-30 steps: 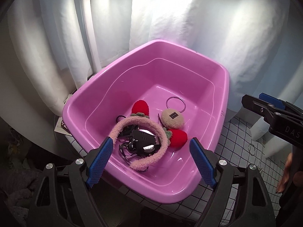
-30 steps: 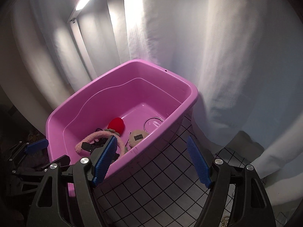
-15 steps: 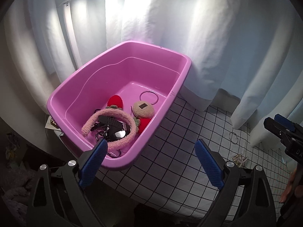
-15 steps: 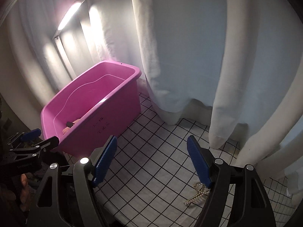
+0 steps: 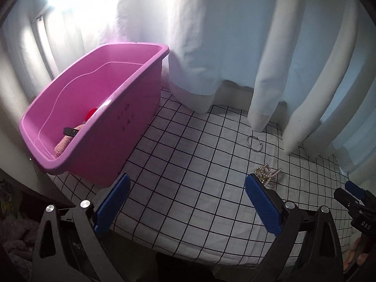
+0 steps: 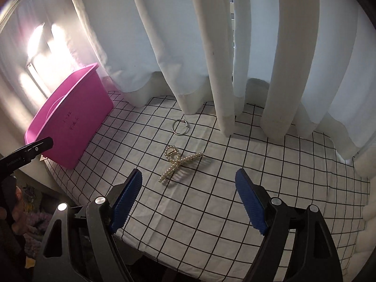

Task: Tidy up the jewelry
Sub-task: 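Withdraw both tools from the tub back over the table, then grasp the pearl claw clip with the right tool while the left tool grasps the silver ring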

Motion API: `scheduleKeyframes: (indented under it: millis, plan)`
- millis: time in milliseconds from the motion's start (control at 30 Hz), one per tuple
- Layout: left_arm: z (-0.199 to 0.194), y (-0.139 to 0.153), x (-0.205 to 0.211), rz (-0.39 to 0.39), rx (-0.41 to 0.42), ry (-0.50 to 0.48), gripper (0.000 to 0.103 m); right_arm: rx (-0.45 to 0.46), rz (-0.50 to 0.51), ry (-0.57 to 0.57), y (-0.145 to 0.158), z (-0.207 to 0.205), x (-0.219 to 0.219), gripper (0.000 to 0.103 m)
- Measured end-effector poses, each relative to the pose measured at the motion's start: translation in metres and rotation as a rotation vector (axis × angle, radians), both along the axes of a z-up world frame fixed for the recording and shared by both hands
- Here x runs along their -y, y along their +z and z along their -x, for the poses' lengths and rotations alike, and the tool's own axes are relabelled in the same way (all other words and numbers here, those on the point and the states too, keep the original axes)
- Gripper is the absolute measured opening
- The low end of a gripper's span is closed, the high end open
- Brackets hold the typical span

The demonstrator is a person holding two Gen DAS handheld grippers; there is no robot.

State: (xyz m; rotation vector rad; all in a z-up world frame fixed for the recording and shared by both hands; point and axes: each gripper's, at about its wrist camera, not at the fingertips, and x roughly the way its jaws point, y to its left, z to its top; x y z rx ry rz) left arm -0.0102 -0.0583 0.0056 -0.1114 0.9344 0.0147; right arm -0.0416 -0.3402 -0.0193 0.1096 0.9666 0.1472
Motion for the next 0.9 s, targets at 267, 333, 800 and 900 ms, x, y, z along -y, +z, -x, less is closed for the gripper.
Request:
scheduleKeyframes:
  millis: [267,333,800,900]
  plan:
    - [-0.009,-0.018,0.032,-0.008,-0.015,-0.027,0.096,-0.026,-0.042,-0.016,-0.029,0.010,0.011,0.078]
    - [-0.015,-0.021,0.035,-0.009,-0.021,-0.031,0.096,-0.042,-0.057,-0.018,-0.037,0.005,0.006,0.078]
    - [-0.099,-0.066,0.040,-0.029,-0.045,-0.219,0.096,-0.103,-0.114,-0.155,-0.103,-0.056,-0.048,0.078]
    - [-0.116,-0.080,0.045,-0.020,-0.057,-0.261,0.096,-0.122,-0.109,-0.202,-0.121,-0.067,-0.057,0.078]
